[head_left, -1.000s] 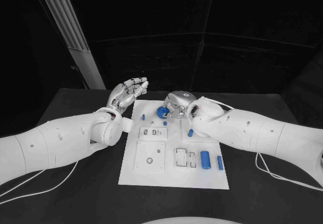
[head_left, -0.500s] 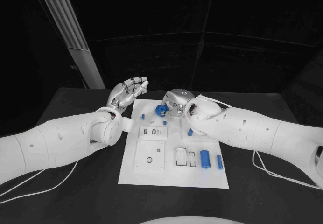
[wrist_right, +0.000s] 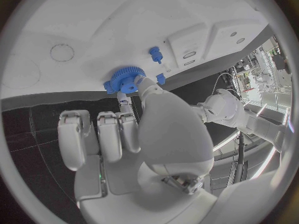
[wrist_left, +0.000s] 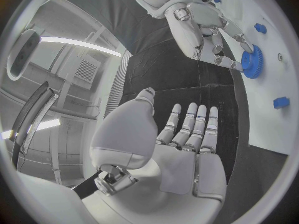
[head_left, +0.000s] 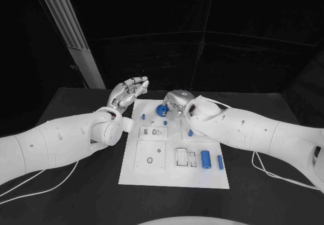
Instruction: Assemble the parts on the task board
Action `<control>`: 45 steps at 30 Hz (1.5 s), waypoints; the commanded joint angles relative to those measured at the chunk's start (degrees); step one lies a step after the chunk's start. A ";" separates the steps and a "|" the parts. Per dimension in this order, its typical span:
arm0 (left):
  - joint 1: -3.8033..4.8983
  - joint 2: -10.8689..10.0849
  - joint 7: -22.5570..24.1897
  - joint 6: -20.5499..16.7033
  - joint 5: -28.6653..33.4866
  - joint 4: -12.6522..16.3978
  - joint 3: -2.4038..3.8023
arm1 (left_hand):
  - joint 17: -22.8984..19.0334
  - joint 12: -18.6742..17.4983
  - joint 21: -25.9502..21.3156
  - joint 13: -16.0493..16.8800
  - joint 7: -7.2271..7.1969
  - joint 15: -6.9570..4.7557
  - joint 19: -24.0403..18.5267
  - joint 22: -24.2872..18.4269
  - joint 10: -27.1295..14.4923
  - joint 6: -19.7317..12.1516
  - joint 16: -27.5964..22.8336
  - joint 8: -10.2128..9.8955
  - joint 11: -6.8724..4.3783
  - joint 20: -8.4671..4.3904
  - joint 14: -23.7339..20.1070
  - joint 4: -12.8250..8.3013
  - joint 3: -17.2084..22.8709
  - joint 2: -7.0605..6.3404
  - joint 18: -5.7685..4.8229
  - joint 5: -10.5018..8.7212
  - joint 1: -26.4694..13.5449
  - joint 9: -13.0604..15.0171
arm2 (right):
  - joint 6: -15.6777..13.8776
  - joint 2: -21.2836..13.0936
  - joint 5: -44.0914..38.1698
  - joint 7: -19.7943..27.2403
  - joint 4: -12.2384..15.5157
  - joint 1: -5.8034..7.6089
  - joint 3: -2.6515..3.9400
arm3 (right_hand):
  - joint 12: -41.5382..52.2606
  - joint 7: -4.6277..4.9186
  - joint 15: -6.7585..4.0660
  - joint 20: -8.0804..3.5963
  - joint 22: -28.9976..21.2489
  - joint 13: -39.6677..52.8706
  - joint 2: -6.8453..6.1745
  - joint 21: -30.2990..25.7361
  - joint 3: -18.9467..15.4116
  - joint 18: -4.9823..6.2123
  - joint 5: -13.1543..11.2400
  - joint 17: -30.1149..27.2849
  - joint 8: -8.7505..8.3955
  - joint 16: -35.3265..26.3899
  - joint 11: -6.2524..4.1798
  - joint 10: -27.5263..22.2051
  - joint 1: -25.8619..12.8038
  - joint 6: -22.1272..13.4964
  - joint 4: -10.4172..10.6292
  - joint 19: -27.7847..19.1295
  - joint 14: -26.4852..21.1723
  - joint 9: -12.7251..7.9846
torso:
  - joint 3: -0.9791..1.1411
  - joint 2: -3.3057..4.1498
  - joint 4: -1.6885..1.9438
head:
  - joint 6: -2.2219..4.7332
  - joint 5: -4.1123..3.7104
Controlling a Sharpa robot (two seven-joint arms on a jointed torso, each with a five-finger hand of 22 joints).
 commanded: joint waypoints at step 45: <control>-0.32 0.19 15.63 1.07 -0.25 -0.93 0.04 | 0.02 0.23 0.12 -0.01 8.51 0.37 -0.54 0.06 -0.49 -0.43 0.34 0.37 -0.13 0.07 0.11 0.02 -0.33 0.49 0.11 0.28 0.11 -0.08 | -10.15 -22.19 27.24 16.67 18.67 2.42 -0.09 | 0.15 -1.68 -1.23 -1.19 15.07 15.08 0.82 0.19 -4.25 -0.43 -7.77 15.10 1.76 0.14 -1.22 6.18 -3.44 -4.04 1.38 6.05 5.86 1.44 | 0.11 -0.57 -0.63 | 0.68 -2.54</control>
